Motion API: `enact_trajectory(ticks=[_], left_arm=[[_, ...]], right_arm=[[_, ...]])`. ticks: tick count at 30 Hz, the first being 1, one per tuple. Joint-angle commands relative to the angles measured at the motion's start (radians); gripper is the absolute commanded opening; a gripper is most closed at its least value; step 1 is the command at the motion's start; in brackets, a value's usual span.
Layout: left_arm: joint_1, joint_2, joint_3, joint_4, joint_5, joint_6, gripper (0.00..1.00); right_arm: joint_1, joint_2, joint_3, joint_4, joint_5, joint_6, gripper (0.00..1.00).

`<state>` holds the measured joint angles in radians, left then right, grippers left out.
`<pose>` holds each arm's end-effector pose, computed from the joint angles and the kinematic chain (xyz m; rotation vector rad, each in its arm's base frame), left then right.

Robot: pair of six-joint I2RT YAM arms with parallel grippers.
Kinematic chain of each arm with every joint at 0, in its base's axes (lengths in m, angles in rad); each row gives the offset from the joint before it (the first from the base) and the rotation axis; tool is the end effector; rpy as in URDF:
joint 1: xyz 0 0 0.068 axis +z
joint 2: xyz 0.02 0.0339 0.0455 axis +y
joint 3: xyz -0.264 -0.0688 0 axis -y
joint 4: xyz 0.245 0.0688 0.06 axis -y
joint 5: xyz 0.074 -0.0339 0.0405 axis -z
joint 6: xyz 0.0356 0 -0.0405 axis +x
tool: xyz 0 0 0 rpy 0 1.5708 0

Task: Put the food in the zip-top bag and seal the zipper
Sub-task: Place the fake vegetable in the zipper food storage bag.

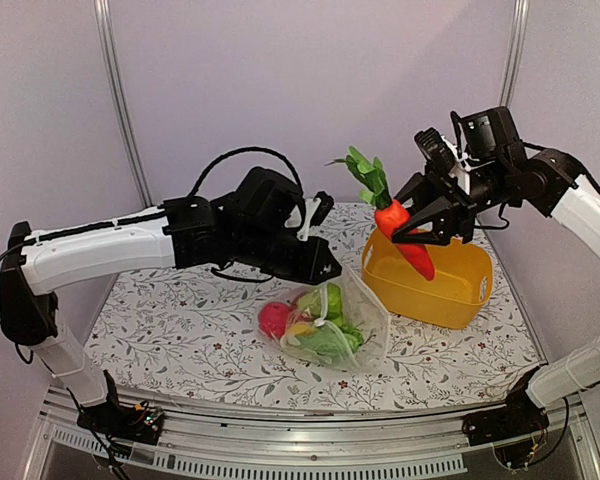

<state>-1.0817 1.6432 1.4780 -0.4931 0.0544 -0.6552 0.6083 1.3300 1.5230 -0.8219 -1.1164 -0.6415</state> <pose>0.1756 -0.3340 0.3287 0.5445 2.3617 -0.9505 0.1938 0.1740 0.4230 -1.6173 1.1993 1.1818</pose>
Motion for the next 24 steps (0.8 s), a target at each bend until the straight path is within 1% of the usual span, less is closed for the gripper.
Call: enact_trajectory(ticks=[1,3,7,14,20,24], left_arm=[[-0.019,0.007,0.045,0.056,0.051,0.038,0.11],[-0.013,0.005,0.028,0.059,0.046,0.044,0.11],[0.027,0.006,-0.029,0.083,0.072,0.039,0.11],[0.057,0.017,-0.054,0.095,0.096,0.063,0.12],[0.075,0.027,-0.059,0.092,0.107,0.073,0.12],[0.092,0.039,-0.048,0.086,0.123,0.083,0.12]], right_arm=[[0.065,0.019,0.028,0.054,-0.136,0.098,0.23],[0.102,0.024,0.006,0.097,-0.125,0.121,0.23],[0.148,0.02,-0.138,0.228,-0.079,0.14,0.22],[0.169,0.059,-0.319,0.355,-0.008,0.055,0.21],[0.17,0.078,-0.406,0.435,0.049,-0.015,0.19],[0.169,0.088,-0.44,0.474,0.117,-0.064,0.18]])
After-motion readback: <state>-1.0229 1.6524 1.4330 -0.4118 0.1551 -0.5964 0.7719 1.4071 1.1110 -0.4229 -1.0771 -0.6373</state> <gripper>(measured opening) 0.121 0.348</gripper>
